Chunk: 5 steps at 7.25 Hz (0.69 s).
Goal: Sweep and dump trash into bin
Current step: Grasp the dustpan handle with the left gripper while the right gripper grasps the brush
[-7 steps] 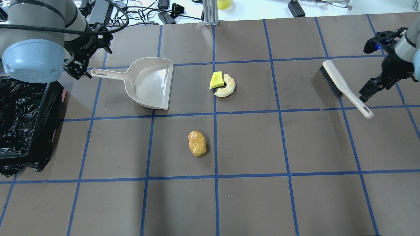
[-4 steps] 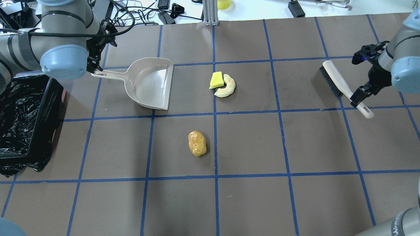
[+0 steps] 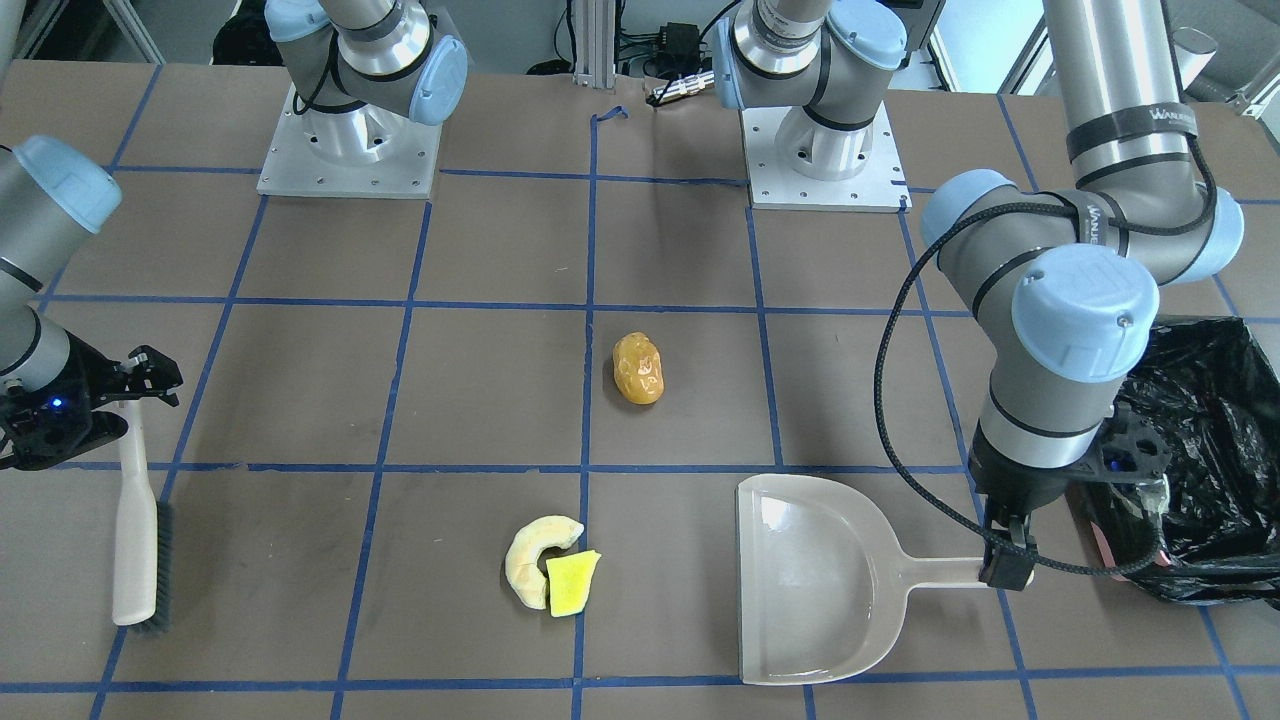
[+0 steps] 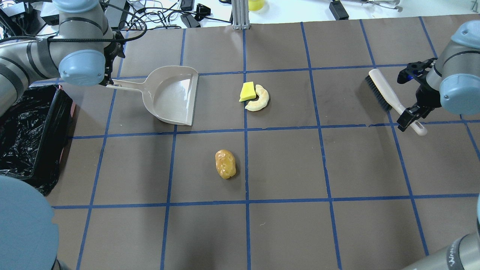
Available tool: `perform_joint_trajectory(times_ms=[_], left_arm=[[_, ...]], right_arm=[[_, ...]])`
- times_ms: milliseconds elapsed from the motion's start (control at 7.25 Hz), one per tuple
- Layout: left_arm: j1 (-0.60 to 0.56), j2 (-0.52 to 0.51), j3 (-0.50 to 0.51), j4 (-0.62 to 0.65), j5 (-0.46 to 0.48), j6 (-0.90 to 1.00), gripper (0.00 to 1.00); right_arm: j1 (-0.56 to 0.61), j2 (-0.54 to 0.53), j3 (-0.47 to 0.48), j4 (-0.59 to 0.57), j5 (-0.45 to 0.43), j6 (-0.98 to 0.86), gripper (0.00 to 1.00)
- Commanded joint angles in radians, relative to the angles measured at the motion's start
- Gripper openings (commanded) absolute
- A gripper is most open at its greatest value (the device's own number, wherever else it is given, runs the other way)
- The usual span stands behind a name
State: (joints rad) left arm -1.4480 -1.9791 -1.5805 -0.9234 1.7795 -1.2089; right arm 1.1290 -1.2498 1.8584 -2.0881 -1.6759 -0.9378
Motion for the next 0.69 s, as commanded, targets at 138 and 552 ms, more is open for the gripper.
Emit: perform_joint_trajectory(times_ms=[138, 552], left_arm=[[0.003, -0.073, 0.008, 0.008, 0.003, -0.138, 0.99], [0.004, -0.110, 0.011, 0.011, 0.009, -0.155, 0.99]], right_arm=[[0.000, 0.001, 0.001, -0.004, -0.004, 0.007, 0.67], [0.000, 0.001, 0.001, -0.004, -0.004, 0.010, 0.44]])
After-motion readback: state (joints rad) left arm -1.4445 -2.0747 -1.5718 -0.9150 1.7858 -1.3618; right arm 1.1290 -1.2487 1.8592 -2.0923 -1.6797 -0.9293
